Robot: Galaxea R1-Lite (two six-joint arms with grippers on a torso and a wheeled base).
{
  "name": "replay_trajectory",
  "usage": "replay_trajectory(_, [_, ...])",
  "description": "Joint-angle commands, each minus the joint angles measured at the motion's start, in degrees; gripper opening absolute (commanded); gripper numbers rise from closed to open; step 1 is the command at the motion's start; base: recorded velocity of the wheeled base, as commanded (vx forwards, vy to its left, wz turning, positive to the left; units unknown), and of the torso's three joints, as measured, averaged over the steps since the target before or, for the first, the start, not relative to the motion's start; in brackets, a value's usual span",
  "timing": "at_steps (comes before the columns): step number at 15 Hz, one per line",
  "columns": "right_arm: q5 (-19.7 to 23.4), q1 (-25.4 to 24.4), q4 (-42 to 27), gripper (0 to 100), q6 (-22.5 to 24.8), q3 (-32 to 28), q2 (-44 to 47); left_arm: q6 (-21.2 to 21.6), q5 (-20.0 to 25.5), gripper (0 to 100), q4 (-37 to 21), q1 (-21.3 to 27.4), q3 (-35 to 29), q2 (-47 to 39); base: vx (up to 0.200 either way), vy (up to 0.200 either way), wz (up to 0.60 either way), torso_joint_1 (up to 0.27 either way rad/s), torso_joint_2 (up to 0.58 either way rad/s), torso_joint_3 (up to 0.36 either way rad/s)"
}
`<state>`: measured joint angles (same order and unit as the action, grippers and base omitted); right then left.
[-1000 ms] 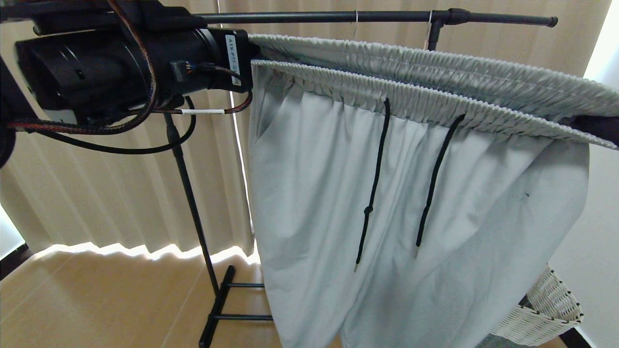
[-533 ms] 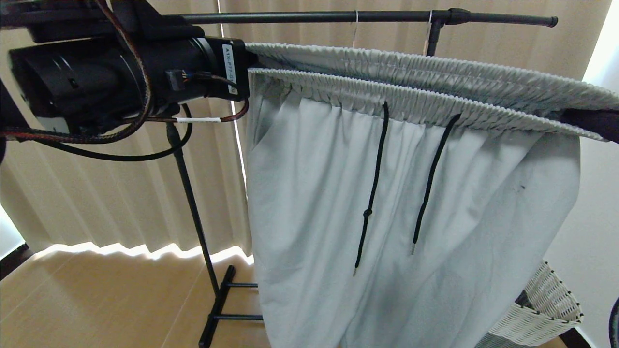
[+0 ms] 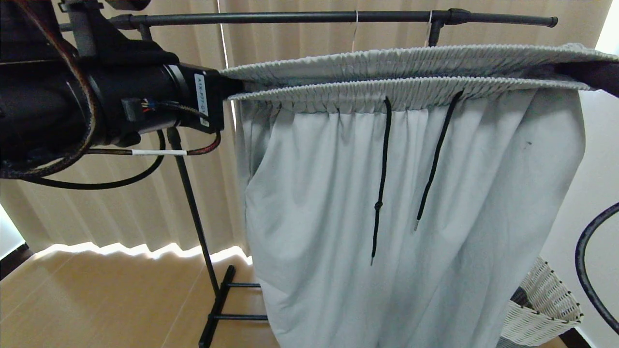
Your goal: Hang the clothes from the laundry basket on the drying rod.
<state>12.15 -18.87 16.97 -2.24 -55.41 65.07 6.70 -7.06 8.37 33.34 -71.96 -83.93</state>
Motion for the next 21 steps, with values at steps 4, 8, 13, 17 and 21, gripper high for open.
replay_trajectory(4, [0.1,0.3,0.3,0,-0.1,-2.3,3.3,0.2,0.0,0,-3.1,2.7,2.3,4.0,0.000,0.000,0.00,0.000,0.00,0.000])
replay_trajectory(8, [-0.2,0.3,1.8,0,-0.2,-0.9,4.0,0.1,5.4,0,-7.6,4.5,3.6,6.9,0.000,0.000,0.00,0.000,0.00,0.000])
replay_trajectory(13, [-1.7,0.3,1.8,0,0.0,-0.8,3.7,0.2,5.5,0,-2.5,4.3,3.0,6.4,0.000,0.000,0.00,0.000,0.00,0.000])
replay_trajectory(17, [-1.6,0.2,1.8,0,0.0,0.1,3.8,0.1,5.2,0,-2.1,4.1,3.1,5.9,0.000,0.000,0.00,0.000,0.00,0.000])
replay_trajectory(21, [-1.5,0.2,1.8,0,0.0,0.7,3.7,0.1,4.6,0,-2.1,3.9,3.2,4.7,0.000,0.000,0.00,0.000,0.00,0.000])
